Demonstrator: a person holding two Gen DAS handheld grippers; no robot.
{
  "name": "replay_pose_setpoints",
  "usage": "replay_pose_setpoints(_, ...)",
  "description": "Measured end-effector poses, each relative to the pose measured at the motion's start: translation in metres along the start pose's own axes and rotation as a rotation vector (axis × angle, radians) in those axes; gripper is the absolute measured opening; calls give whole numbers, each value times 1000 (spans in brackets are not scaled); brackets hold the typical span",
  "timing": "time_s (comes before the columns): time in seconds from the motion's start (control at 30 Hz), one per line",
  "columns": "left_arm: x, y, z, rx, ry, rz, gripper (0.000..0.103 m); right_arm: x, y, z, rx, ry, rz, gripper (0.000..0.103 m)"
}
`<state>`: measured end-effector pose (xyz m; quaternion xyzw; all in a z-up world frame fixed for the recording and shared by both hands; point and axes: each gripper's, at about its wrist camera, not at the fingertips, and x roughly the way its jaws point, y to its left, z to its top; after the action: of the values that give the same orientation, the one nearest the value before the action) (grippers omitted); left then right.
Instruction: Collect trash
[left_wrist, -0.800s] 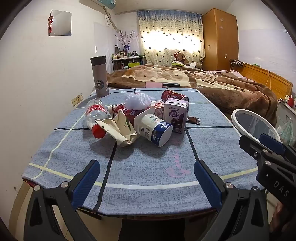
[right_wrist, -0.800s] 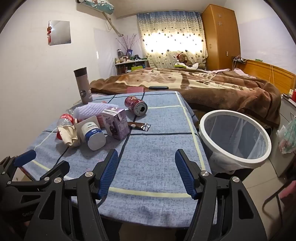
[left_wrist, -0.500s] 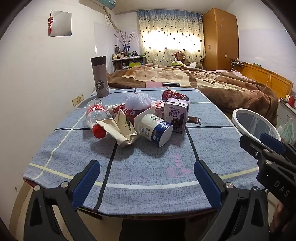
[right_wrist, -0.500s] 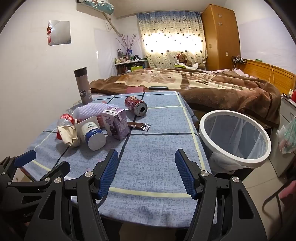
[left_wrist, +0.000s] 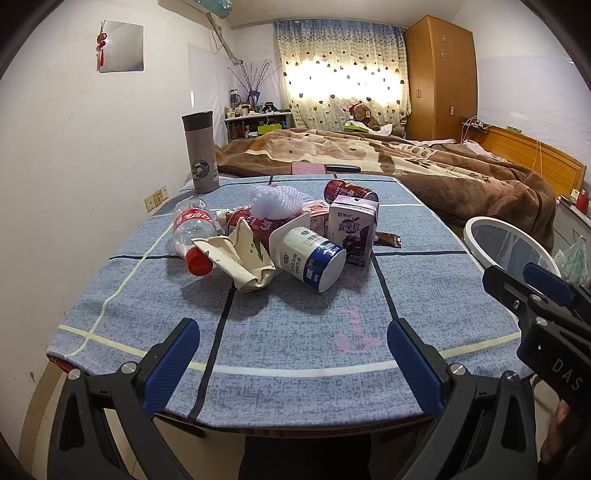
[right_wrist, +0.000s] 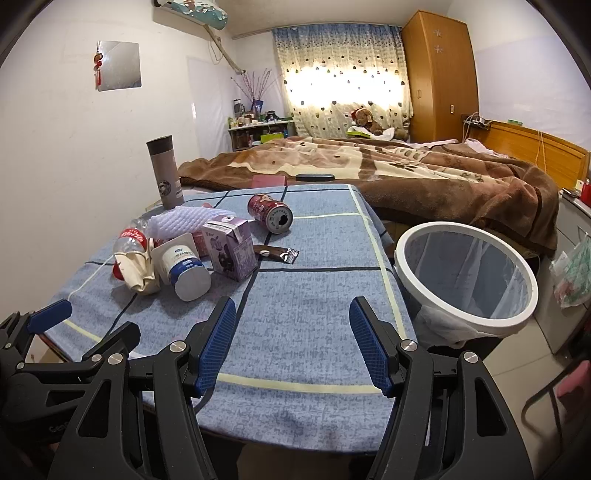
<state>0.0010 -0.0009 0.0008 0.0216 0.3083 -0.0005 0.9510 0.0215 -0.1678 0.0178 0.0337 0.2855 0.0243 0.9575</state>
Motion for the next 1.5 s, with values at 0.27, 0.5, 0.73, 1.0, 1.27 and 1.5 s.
replay_pose_setpoints(0.27,-2,2,1,-5,-2,1,103,-2,0,0,-1,-4,-1,66)
replay_pose_setpoints(0.5,-1,5,1,-7,2,3,103,-2,-1,0,-2,-6,-5,66)
replay_pose_setpoints(0.73,-1,5,0,-5,2,6,103,-2,-3,1,-3,-8,-8,66)
replay_pose_setpoints(1.0,-1,5,-1,-7,2,9,103,-2,-2,0,-5,-8,-11,66)
replay_pose_setpoints(1.27,-1,5,-1,-8,2,9,103,-3,-3,0,-5,-10,-9,66)
replay_pose_setpoints(1.5,-1,5,-1,-8,3,8,103,-3,-3,0,-7,-10,-11,66)
